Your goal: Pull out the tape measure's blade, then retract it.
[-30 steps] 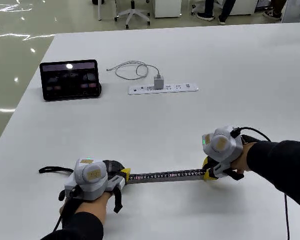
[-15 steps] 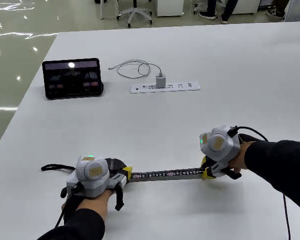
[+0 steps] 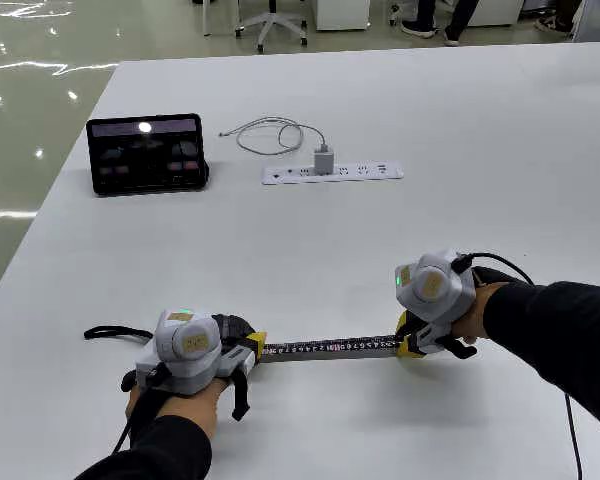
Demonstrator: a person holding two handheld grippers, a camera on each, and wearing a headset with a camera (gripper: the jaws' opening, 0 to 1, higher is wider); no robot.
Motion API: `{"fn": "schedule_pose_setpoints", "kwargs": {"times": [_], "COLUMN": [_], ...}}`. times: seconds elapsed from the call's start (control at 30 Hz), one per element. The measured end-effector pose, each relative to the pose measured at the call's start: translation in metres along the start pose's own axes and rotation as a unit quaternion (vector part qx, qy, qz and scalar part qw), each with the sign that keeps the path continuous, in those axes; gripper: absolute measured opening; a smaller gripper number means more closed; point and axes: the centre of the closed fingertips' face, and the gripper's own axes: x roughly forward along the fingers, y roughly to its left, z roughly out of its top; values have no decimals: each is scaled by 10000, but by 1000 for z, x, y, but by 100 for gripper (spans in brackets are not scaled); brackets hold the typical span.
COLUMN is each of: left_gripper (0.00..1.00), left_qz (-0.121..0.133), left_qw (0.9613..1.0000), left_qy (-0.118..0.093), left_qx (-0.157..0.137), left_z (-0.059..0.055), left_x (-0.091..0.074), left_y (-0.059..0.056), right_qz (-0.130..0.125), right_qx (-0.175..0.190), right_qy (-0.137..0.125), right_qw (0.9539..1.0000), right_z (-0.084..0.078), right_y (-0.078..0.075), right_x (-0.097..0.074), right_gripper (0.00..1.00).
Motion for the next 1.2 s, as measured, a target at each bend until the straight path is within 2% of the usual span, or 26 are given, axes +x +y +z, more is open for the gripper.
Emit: {"fn": "schedule_pose_setpoints", "kwargs": {"times": [1.2], "left_gripper": [61], "left_qz": [-42], "left_qw": [10000], "left_qy": [17], "left_qx": [-16], "left_z": [-1], "left_x": [1], "left_y": [0], "right_qz": [31], "right_qx": [-43], "right_qy": [-150], "right_qw": [9999], "right_z": [21], "right_y": [3], "right_x": [10], "right_gripper": [11]}}
